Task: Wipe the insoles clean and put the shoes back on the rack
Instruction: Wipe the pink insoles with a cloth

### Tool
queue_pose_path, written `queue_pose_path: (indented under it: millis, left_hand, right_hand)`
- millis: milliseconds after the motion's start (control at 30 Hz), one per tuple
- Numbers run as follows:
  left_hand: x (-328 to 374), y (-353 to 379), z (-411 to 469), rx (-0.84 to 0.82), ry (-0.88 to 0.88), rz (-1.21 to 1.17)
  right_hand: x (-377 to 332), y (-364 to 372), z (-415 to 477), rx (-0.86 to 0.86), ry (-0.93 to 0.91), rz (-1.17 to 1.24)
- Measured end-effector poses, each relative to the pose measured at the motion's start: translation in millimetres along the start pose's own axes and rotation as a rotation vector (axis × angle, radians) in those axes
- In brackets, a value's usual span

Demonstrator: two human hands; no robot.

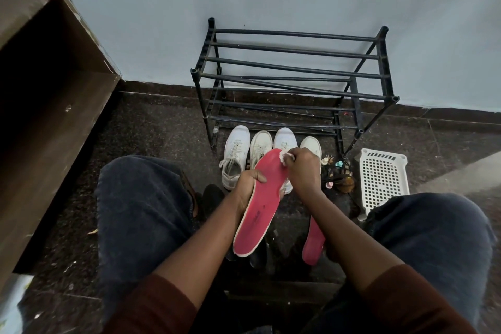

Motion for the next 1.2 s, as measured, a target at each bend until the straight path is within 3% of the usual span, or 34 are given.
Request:
queue_pose_path:
  millis: [200, 333, 467, 767, 1067, 1200]
  left_hand:
    - [-1.9, 2.8, 4.9, 0.026, 0.064, -0.014]
    - [-1.8, 6.6, 1.6, -0.028, 0.019, 0.145]
    - [-7.9, 11.9, -1.0, -0.078, -0.048, 0.061]
    - [-5.5, 6.3, 4.3, 0.037, 0.038, 0.027]
    - [-18.5, 1.7, 3.1, 0.014, -0.096, 0.062]
    - [-19.6, 0.1, 3.3, 0.003, -0.089, 0.052]
  right_hand:
    - [-20.3, 12.1, -25.0, -0.074, -0.251, 0.008]
    - [-13.2, 5.4, -11.5, -0.024, -0.143, -0.042]
    - [-6.6, -0.1, 4.5, -0.026, -0.008, -0.090]
    - [-27.5, 10.3, -25.6, -0.130, -0.281, 0.027]
    - [-0.8, 1.5, -2.6, -0.074, -0.014, -0.080]
    - [-1.4, 4.3, -9.7, -0.131, -0.105, -0.065]
Point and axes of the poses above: each hand's wrist, its own z-axis towards the middle knuckle, its own y-axis out of the palm, x = y × z, the point moved 3 cm from there along z, towards the middle knuckle, and after that the axes turned 10 degrees about -y, right-handed, at the moved point
